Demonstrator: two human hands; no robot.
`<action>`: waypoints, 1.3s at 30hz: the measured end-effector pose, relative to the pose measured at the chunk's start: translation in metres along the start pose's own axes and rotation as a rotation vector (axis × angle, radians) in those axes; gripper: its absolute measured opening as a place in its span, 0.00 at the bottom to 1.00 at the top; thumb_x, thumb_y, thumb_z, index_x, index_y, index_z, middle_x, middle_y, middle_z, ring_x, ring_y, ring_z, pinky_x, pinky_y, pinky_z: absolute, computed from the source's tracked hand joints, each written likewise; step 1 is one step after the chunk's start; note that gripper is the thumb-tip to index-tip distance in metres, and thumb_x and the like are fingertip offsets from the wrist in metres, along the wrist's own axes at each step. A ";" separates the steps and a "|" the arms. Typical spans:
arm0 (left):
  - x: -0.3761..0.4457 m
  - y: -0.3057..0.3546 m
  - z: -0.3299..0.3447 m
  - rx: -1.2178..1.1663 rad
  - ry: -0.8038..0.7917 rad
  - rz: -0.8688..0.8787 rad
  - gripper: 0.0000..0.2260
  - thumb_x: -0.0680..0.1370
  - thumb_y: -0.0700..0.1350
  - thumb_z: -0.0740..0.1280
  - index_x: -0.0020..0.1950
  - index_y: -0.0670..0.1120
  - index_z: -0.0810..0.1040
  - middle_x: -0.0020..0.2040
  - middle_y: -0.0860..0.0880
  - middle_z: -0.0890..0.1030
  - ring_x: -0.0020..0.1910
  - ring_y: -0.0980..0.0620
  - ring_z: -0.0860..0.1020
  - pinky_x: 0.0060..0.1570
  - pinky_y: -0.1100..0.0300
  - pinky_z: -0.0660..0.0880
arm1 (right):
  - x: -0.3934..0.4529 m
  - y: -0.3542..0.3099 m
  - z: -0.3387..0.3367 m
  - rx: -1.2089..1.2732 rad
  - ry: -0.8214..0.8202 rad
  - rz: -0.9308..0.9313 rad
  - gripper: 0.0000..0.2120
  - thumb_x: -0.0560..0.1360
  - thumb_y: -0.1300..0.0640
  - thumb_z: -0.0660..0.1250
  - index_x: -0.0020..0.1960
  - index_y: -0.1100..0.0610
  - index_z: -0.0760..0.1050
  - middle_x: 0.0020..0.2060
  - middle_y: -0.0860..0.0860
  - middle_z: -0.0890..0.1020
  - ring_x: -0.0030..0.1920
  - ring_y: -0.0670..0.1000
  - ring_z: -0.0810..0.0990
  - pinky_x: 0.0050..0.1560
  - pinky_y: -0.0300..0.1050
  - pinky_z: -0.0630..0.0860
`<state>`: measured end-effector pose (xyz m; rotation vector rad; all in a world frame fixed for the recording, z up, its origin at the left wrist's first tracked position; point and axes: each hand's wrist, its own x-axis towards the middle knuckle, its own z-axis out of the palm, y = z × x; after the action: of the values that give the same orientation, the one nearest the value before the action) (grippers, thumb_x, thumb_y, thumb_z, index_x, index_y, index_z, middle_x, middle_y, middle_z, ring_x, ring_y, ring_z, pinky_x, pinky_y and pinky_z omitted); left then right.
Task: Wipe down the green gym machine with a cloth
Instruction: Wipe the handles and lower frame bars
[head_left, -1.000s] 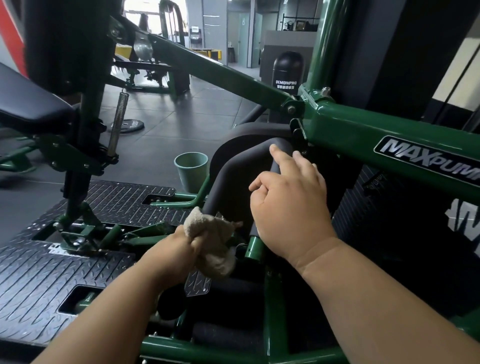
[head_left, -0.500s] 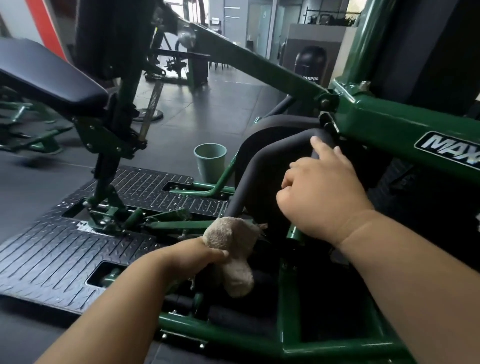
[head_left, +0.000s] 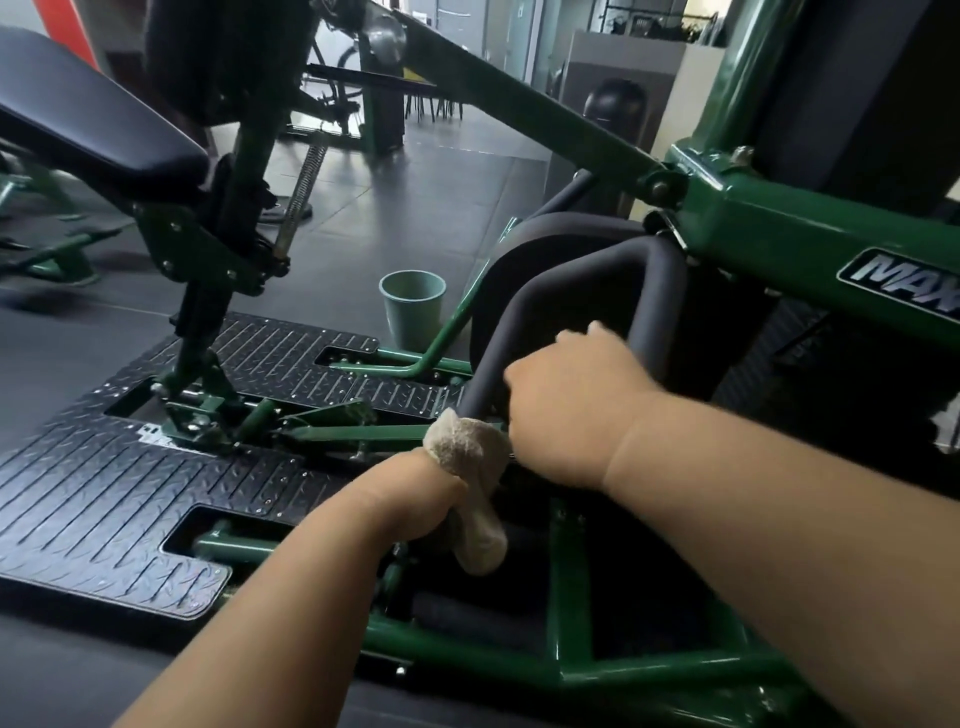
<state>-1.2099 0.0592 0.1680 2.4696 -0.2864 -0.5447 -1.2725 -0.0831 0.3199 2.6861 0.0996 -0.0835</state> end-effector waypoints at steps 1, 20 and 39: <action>0.002 -0.002 0.001 -0.054 -0.009 -0.017 0.12 0.78 0.50 0.70 0.56 0.46 0.85 0.53 0.47 0.86 0.51 0.47 0.83 0.55 0.54 0.80 | 0.003 -0.010 0.003 0.024 -0.010 -0.032 0.16 0.81 0.48 0.59 0.65 0.49 0.77 0.65 0.53 0.80 0.68 0.59 0.75 0.72 0.61 0.63; -0.032 -0.083 -0.007 -0.392 0.037 0.152 0.11 0.72 0.49 0.70 0.54 0.57 0.85 0.46 0.54 0.88 0.47 0.53 0.85 0.52 0.50 0.81 | 0.076 -0.048 0.081 0.248 0.011 -0.008 0.27 0.74 0.56 0.50 0.67 0.48 0.78 0.70 0.41 0.77 0.63 0.59 0.82 0.57 0.60 0.80; 0.018 -0.101 0.008 -0.547 0.038 0.028 0.08 0.73 0.51 0.64 0.36 0.48 0.74 0.31 0.53 0.76 0.34 0.51 0.71 0.39 0.54 0.68 | 0.079 -0.071 0.102 0.246 0.319 0.083 0.25 0.74 0.48 0.49 0.54 0.46 0.85 0.59 0.53 0.73 0.60 0.60 0.69 0.61 0.56 0.62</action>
<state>-1.1892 0.1305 0.0972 1.9408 -0.1322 -0.4871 -1.2039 -0.0601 0.1917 2.9228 0.0802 0.3828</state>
